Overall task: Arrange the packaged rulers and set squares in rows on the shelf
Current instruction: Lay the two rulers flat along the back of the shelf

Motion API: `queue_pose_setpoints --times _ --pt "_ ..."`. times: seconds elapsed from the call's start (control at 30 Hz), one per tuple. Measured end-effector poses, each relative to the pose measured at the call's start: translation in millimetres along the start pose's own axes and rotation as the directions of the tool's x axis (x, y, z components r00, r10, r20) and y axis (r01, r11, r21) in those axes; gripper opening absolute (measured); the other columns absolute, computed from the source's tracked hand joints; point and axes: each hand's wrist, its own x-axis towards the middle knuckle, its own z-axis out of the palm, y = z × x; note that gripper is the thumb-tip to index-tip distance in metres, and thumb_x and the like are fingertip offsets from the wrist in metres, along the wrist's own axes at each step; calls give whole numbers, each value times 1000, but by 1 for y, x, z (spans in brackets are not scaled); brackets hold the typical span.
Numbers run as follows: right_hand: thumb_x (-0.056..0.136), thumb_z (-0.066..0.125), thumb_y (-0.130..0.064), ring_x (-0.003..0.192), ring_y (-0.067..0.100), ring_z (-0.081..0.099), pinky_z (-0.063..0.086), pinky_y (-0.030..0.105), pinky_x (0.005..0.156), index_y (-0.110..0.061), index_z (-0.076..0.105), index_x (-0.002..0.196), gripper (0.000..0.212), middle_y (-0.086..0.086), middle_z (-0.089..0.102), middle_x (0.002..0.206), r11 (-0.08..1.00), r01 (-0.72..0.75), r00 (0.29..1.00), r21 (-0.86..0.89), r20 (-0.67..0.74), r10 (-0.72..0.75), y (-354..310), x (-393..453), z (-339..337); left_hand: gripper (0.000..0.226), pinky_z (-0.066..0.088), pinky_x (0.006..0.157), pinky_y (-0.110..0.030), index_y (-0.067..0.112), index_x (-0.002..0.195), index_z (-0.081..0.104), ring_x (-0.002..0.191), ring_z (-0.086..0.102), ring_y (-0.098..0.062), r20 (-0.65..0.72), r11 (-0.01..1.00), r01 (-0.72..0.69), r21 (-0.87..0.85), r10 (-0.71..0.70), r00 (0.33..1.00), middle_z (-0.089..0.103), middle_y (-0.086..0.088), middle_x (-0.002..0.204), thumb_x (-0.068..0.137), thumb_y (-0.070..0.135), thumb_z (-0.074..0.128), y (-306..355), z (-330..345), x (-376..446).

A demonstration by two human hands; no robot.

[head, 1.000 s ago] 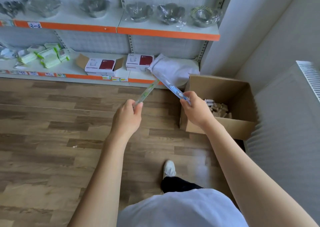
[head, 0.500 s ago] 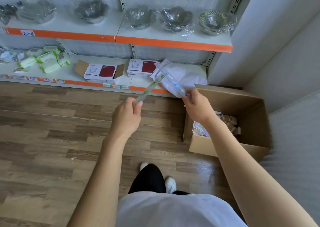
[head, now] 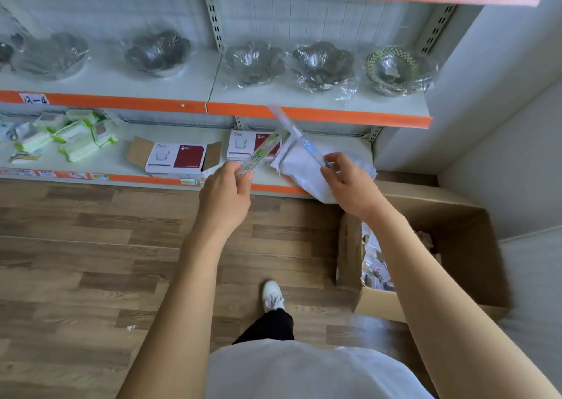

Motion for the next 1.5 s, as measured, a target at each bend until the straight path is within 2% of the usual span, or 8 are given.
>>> queue_pose_setpoints --times 0.2,0.33,0.5,0.7,0.9,1.07,1.37,1.5 --pt "98 47 -20 96 26 55 28 20 67 -7 50 126 31 4 57 104 995 104 987 -6 -123 -104 -46 59 -11 32 41 86 -37 6 117 53 101 53 -29 -69 992 -107 -70 103 992 58 -11 111 97 29 45 1 -32 77" --pt "97 49 -18 95 24 55 30 20 69 -5 54 121 27 5 60 105 986 165 970 -26 -178 -167 -61 83 -16 28 37 76 -34 4 112 55 90 51 -28 -115 977 -205 -64 197 974 57 -10 100 96 27 47 3 -41 106" --pt "97 48 -18 99 26 56 32 22 72 -5 54 120 27 2 57 101 982 182 960 -41 -206 -187 -65 105 -19 29 31 73 -17 6 116 56 89 49 -18 -105 962 -237 -133 224 969 58 -7 109 93 22 54 7 -43 133" --pt "97 49 -17 104 24 55 29 14 73 -4 53 124 30 11 61 113 980 196 945 -28 -262 -197 -61 134 -35 35 35 77 -19 8 122 56 94 56 -22 -126 957 -246 -152 228 966 60 -6 113 89 20 60 24 -45 164" --pt "98 47 -17 102 20 53 30 15 75 -6 52 126 31 11 60 113 967 252 924 -43 -285 -254 -65 181 -61 36 36 72 -23 18 122 56 74 46 -15 -170 947 -280 -157 253 952 51 3 90 87 22 63 53 -47 205" --pt "96 47 -17 103 31 56 38 30 80 -4 54 123 31 14 62 112 942 301 876 -148 -348 -334 -67 231 -104 42 40 75 -28 21 124 55 73 44 -16 -221 937 -299 -179 257 941 52 3 89 84 27 67 94 -42 254" --pt "92 39 -29 94 35 54 44 48 84 -9 55 122 40 11 63 107 916 292 824 -274 -413 -387 -62 316 -189 36 39 73 -21 16 121 57 66 47 -7 -272 913 -362 -189 306 912 55 0 97 87 23 64 179 -16 345" --pt "95 44 -22 94 36 54 44 48 84 -8 55 122 33 12 62 107 909 300 812 -289 -423 -402 -55 349 -219 36 44 78 -31 16 121 57 70 46 -16 -302 914 -375 -156 318 899 52 1 91 86 22 64 209 -7 379"
